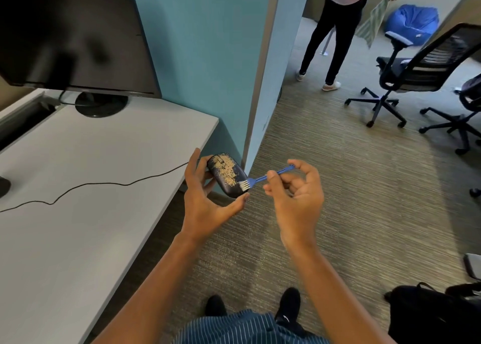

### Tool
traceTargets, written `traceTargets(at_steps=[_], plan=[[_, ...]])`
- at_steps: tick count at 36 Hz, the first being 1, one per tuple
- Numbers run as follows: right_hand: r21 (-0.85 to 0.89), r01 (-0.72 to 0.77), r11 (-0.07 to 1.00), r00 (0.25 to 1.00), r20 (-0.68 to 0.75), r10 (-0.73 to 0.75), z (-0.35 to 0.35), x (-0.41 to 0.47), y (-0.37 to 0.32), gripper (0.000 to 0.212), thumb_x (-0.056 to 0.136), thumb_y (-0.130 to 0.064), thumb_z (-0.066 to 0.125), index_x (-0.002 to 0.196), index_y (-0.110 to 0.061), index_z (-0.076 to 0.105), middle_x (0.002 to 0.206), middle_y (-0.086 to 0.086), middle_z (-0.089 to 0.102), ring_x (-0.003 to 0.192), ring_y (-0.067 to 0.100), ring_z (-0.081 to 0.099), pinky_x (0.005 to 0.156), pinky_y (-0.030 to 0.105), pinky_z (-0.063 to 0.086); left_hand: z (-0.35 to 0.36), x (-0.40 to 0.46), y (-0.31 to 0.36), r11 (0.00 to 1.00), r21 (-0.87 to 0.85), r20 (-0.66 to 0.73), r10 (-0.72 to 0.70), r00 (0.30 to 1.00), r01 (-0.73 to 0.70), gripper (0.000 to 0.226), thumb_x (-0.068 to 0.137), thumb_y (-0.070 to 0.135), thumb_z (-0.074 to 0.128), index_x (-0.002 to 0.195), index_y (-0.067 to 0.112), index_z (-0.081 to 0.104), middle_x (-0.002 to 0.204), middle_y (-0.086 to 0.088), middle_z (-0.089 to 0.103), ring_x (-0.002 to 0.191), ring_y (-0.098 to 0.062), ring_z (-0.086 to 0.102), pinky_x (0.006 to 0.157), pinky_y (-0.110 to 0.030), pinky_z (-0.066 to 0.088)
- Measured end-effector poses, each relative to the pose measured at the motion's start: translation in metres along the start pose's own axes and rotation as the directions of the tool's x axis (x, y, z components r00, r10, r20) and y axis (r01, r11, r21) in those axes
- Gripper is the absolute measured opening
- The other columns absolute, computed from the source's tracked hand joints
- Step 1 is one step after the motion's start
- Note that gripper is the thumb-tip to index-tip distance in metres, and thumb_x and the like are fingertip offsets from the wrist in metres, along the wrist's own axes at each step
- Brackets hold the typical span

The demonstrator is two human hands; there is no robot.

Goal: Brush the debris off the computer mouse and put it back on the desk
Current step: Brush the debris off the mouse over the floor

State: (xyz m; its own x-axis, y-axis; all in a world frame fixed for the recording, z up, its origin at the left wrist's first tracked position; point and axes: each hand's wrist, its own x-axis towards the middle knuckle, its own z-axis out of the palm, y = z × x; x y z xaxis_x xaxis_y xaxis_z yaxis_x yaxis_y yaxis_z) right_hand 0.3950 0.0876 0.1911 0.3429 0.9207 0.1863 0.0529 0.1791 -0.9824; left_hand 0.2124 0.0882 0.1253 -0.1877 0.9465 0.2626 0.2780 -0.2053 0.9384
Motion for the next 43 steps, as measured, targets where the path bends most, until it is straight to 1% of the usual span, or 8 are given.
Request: traceTargets(at_steps=[5, 9, 13, 17, 27, 33, 38, 43], plan=[[0.008, -0.007, 1.0, 0.992, -0.123, 0.008, -0.013, 0.015, 0.004, 0.04, 0.1, -0.011, 0.082, 0.126, -0.03, 0.06, 0.089, 0.004, 0.082, 0.074, 0.019, 0.083, 0.072, 0.035, 0.07, -0.001, 0.0, 0.0, 1.0, 0.001, 0.01, -0.005, 1.0, 0.005, 0.147, 0.071, 0.022, 0.111, 0.179, 0.025, 0.012, 0.164, 0.043, 0.039, 0.162, -0.013, 0.05, 0.126, -0.05, 0.053], [0.049, 0.021, 0.999, 0.999, -0.031, -0.02, -0.008, 0.003, 0.003, 0.041, 0.099, -0.01, 0.083, 0.125, -0.033, 0.061, 0.089, 0.006, 0.083, 0.073, 0.021, 0.083, 0.07, 0.028, 0.067, -0.001, 0.001, 0.0, 1.0, 0.005, 0.003, -0.002, 1.0, 0.002, 0.146, 0.071, 0.02, 0.111, 0.179, 0.023, 0.013, 0.165, 0.046, 0.036, 0.163, -0.013, 0.048, 0.126, -0.052, 0.054], [0.035, 0.041, 0.999, 0.997, 0.058, -0.043, -0.001, -0.009, 0.005, 0.039, 0.099, -0.01, 0.082, 0.127, -0.028, 0.061, 0.091, 0.006, 0.083, 0.075, 0.02, 0.083, 0.07, 0.025, 0.066, -0.001, 0.002, 0.0, 1.0, -0.017, 0.001, -0.018, 1.0, 0.018, 0.145, 0.072, 0.016, 0.11, 0.18, 0.022, 0.012, 0.172, 0.022, 0.042, 0.164, -0.015, 0.047, 0.126, -0.058, 0.052], [0.005, 0.022, 1.0, 1.0, -0.019, -0.022, -0.002, -0.004, 0.006, 0.041, 0.1, -0.009, 0.082, 0.127, -0.03, 0.059, 0.09, 0.004, 0.083, 0.077, 0.018, 0.083, 0.072, 0.024, 0.066, -0.002, 0.006, 0.002, 0.999, -0.036, 0.01, -0.016, 1.0, 0.016, 0.147, 0.071, 0.024, 0.111, 0.18, 0.023, 0.013, 0.165, 0.045, 0.036, 0.162, -0.015, 0.05, 0.126, -0.05, 0.053], [0.003, 0.084, 0.996, 0.995, 0.046, -0.084, -0.001, -0.003, 0.009, 0.04, 0.099, -0.013, 0.083, 0.125, -0.034, 0.062, 0.09, 0.004, 0.083, 0.075, 0.021, 0.083, 0.073, 0.028, 0.068, -0.003, 0.008, -0.002, 0.998, -0.044, 0.01, -0.044, 0.999, 0.045, 0.146, 0.072, 0.02, 0.111, 0.179, 0.029, 0.012, 0.171, 0.019, 0.043, 0.164, -0.012, 0.048, 0.128, -0.045, 0.051], [0.051, 0.031, 0.998, 0.997, -0.073, -0.027, -0.002, 0.007, 0.007, 0.041, 0.1, -0.008, 0.082, 0.127, -0.029, 0.06, 0.091, 0.007, 0.081, 0.074, 0.019, 0.082, 0.073, 0.027, 0.067, -0.003, 0.01, -0.004, 0.998, -0.009, 0.011, -0.054, 0.998, 0.054, 0.146, 0.072, 0.022, 0.111, 0.179, 0.028, 0.012, 0.174, -0.001, 0.043, 0.162, -0.021, 0.052, 0.127, -0.05, 0.053], [0.036, 0.047, 0.998, 0.998, 0.041, -0.048, -0.002, 0.004, 0.005, 0.039, 0.099, -0.015, 0.083, 0.127, -0.031, 0.061, 0.09, 0.007, 0.082, 0.074, 0.023, 0.083, 0.071, 0.028, 0.067, -0.003, 0.01, -0.003, 0.999, 0.008, 0.009, -0.032, 0.999, 0.032, 0.143, 0.073, 0.023, 0.11, 0.179, 0.023, 0.015, 0.166, 0.043, 0.036, 0.161, -0.006, 0.049, 0.127, -0.047, 0.053], [-0.001, 0.026, 1.0, 0.999, -0.027, -0.026, 0.001, 0.008, 0.004, 0.039, 0.099, -0.012, 0.083, 0.125, -0.031, 0.06, 0.088, 0.0, 0.083, 0.073, 0.017, 0.083, 0.067, 0.023, 0.065, -0.002, 0.011, 0.002, 1.0, 0.01, 0.007, -0.004, 1.0, 0.004, 0.142, 0.072, 0.024, 0.111, 0.179, 0.016, 0.018, 0.164, 0.048, 0.031, 0.161, -0.011, 0.05, 0.125, -0.05, 0.055]])
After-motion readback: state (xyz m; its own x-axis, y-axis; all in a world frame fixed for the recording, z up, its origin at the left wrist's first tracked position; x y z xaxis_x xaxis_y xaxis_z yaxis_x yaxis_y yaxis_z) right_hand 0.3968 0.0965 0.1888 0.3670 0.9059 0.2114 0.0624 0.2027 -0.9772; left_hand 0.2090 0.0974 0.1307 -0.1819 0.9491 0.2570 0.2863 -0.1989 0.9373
